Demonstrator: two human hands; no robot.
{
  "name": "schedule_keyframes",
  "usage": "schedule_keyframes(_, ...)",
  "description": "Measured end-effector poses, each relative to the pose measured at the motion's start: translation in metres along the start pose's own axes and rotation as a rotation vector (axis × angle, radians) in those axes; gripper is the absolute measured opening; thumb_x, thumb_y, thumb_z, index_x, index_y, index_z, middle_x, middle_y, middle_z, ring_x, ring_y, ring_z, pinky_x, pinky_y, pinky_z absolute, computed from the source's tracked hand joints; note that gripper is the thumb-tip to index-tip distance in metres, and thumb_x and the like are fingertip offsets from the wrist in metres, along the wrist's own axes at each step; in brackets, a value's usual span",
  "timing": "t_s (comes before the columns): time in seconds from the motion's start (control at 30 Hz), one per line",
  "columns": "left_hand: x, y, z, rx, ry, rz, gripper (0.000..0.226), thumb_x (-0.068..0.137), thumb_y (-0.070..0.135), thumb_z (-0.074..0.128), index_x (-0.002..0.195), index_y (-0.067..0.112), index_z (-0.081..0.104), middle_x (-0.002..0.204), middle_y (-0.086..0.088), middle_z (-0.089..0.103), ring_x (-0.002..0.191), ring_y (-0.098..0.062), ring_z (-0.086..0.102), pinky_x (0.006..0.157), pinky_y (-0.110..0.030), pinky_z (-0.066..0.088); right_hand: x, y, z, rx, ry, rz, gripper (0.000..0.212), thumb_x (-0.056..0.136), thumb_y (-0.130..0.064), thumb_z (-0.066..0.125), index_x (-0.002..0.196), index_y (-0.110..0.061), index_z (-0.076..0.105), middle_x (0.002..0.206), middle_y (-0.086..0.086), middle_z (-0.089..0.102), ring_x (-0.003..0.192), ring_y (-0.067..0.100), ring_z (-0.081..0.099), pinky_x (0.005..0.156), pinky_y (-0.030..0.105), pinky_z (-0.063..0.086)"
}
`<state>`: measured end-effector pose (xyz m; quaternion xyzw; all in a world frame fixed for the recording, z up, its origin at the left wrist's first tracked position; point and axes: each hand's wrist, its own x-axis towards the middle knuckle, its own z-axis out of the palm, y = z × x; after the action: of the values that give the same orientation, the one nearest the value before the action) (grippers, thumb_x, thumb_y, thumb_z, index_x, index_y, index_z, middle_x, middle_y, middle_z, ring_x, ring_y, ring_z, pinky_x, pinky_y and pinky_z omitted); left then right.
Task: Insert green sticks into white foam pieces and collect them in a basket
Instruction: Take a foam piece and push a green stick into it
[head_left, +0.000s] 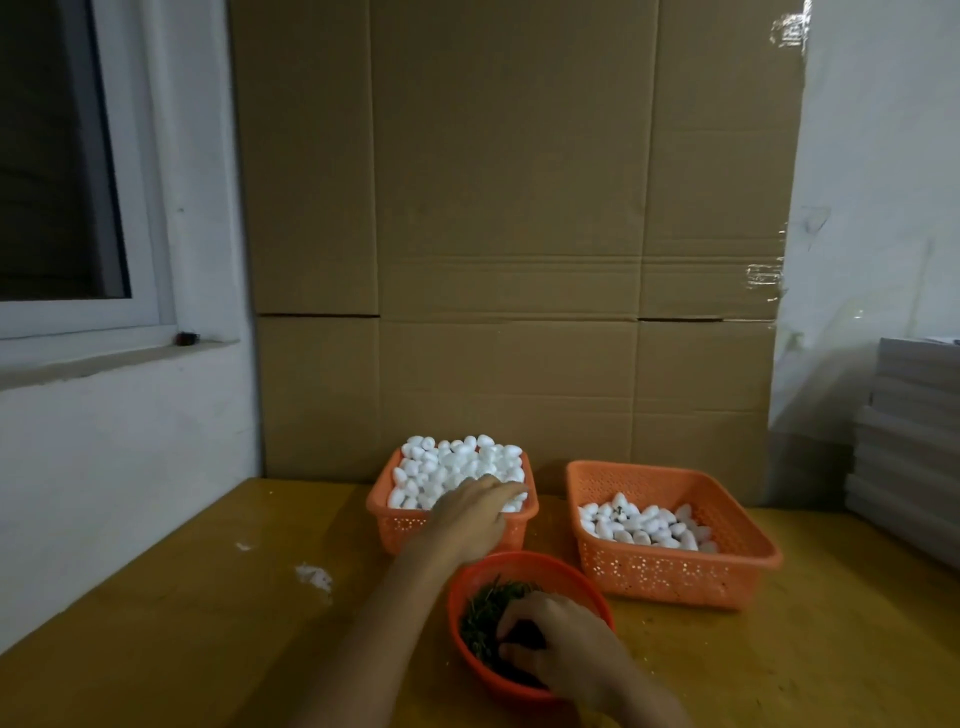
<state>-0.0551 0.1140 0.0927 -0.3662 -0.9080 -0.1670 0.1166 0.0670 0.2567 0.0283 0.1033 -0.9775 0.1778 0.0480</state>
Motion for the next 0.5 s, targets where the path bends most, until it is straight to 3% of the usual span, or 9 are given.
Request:
schedule_keyframes(0.23, 0.025, 0.007, 0.019, 0.218, -0.096, -0.013, 0.04, 0.113, 0.025, 0.035, 0.148, 0.03, 0.051, 0.149, -0.007, 0.054, 0.13, -0.033, 0.056, 0.112, -0.051, 0.038, 0.002, 0.001, -0.004, 0.003, -0.002, -0.023, 0.021, 0.1, -0.041, 0.065, 0.12, -0.036, 0.069, 0.131, -0.015, 0.063, 0.122, 0.009, 0.056, 0.101, 0.03, 0.046)
schedule_keyframes(0.37, 0.033, 0.004, 0.019, 0.123, -0.132, -0.109, 0.037, 0.111, 0.028, 0.036, 0.129, 0.011, 0.064, 0.129, -0.011, 0.067, 0.116, -0.032, 0.063, 0.1, -0.049, 0.049, 0.002, 0.001, -0.004, 0.002, -0.005, -0.022, 0.022, 0.1, -0.041, 0.064, 0.121, -0.036, 0.069, 0.133, -0.016, 0.063, 0.125, 0.008, 0.055, 0.104, 0.031, 0.045)
schedule_keyframes(0.5, 0.033, -0.007, 0.026, -0.081, -0.079, -0.174, 0.04, 0.111, 0.033, 0.042, 0.099, 0.005, 0.069, 0.099, -0.01, 0.072, 0.095, -0.026, 0.068, 0.087, -0.044, 0.055, 0.0, 0.001, -0.004, 0.013, -0.014, -0.019, 0.022, 0.1, -0.042, 0.064, 0.122, -0.037, 0.068, 0.134, -0.015, 0.062, 0.126, 0.009, 0.054, 0.105, 0.032, 0.045)
